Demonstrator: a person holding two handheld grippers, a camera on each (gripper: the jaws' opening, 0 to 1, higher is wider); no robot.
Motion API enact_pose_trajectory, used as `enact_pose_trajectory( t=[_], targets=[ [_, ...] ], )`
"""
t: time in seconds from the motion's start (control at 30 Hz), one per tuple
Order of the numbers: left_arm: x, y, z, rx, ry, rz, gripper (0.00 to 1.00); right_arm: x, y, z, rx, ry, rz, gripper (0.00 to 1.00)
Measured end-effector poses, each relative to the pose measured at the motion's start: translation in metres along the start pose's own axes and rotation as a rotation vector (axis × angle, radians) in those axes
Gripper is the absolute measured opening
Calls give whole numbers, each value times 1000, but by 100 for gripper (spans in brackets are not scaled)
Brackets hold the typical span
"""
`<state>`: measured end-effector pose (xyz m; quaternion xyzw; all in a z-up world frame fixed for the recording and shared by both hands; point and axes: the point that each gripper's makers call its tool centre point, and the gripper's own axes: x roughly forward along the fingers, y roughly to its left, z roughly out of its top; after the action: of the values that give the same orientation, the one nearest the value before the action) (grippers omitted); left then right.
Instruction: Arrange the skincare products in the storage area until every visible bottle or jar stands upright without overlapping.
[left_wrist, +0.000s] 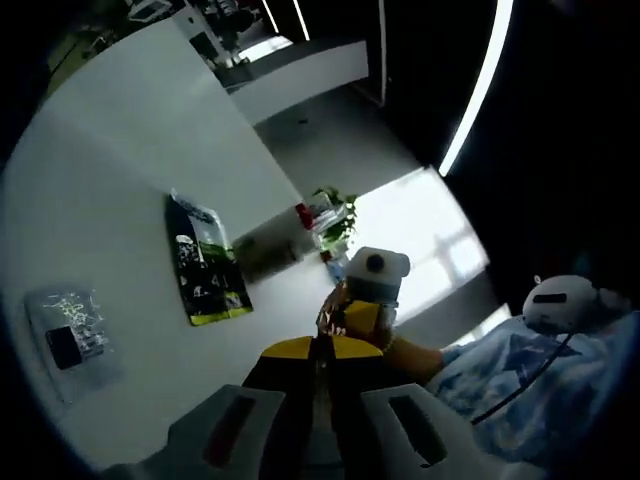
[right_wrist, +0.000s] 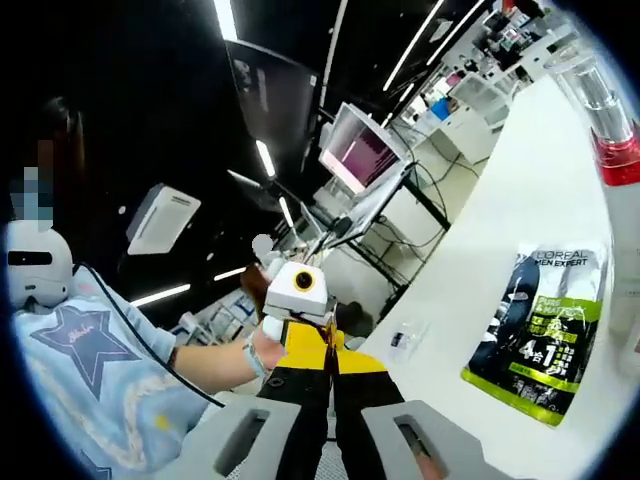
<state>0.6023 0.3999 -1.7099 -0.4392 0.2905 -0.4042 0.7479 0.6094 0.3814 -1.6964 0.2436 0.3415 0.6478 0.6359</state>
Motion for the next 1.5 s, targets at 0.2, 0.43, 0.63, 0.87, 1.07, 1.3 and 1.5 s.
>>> enact_pose_trajectory(
  t=[0.2,0.43,0.63,0.87,1.07,1.3,1.5],
  targets=[
    [-6,27,9,23,-35,91,0,7,-18,14,35,-78,-105,0],
    [-4,40,17,53,-48,192,0,18,-45,15,-3,-63,-243,0],
    [-12,62,24,113,-15,361,0,34,-65,13,-81,0,-343,0],
    [-13,68,27,86,-12,408,0,44,-87,5,-89,79,-412,0],
    [-15,84,23,41,7,430,0,51,-99,-3,-134,158,-449,0],
    [-19,98,22,5,23,443,0,51,-106,-12,-164,211,-469,0],
    [-18,106,20,14,71,460,0,45,-113,-20,-197,247,-497,0]
  ],
)
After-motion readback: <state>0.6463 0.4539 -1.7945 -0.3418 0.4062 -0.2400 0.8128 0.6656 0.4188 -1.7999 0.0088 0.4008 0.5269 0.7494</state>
